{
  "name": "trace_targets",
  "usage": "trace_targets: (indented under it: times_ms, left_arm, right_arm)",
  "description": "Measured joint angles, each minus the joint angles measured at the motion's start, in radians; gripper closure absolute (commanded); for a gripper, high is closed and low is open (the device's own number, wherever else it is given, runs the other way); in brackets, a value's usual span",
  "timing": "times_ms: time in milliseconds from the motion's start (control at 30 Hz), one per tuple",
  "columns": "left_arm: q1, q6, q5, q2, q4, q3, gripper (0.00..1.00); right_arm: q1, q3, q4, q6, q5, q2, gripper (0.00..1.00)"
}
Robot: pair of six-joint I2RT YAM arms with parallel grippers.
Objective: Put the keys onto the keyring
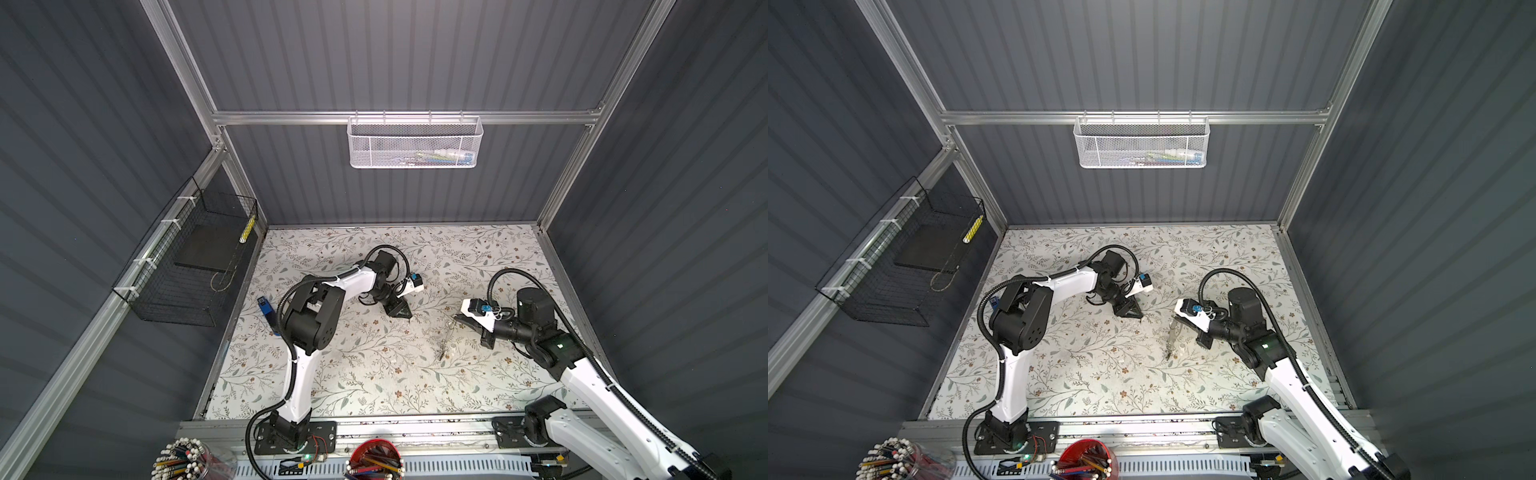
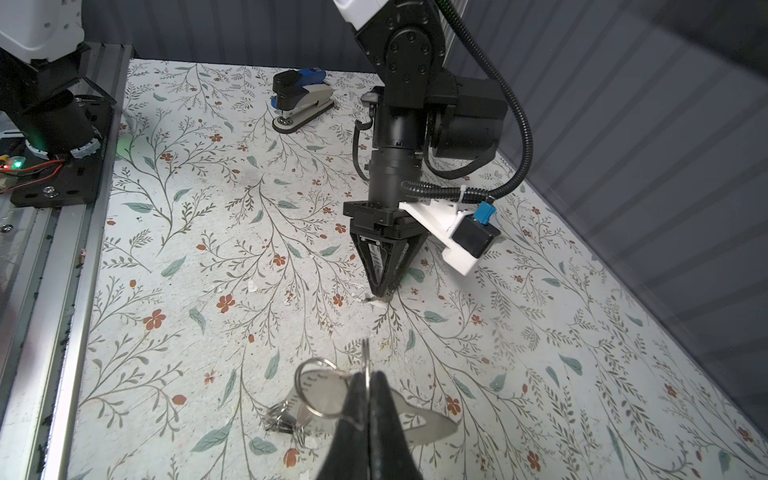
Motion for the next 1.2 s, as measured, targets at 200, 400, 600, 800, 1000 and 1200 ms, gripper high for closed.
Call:
trace_targets:
  times_ms: [200, 400, 600, 800, 1000, 1200]
  left_arm:
    - [0.0, -0.103, -0.001, -0.07, 0.071, -0.085, 0.65]
    - [0.0, -0.204, -0.087, -0.19, 0.196, -0.165, 0.64]
    - [-0.014, -0.251, -0.177, -0.194, 0.257, -0.166, 0.65]
    - [-0.115, -0.127, -0.339, -0.195, 0.299, -0.242, 0.65]
    - [-0.153, -0.014, -0.438, -0.224, 0.37, -0.332, 0.65]
    - [-0.146, 0.047, -0.499, -0.225, 0.409, -0.343, 0.65]
  right_arm:
    - [0.0, 0.0, 0.0, 0.0, 0.0, 0.0, 1.0]
    - [0.0, 0.0, 0.0, 0.0, 0.0, 0.0, 1.0]
    - [0.0, 0.0, 0.001, 0.0, 0.0, -0.001, 1.0]
    - [0.001, 0.0, 0.001, 0.0, 0.003, -0.006, 1.0]
    - [0.005, 0.0, 0.002, 0.0, 0.007, -0.009, 1.0]
    - [0.005, 0.0, 0.002, 0.0, 0.008, -0.01, 1.0]
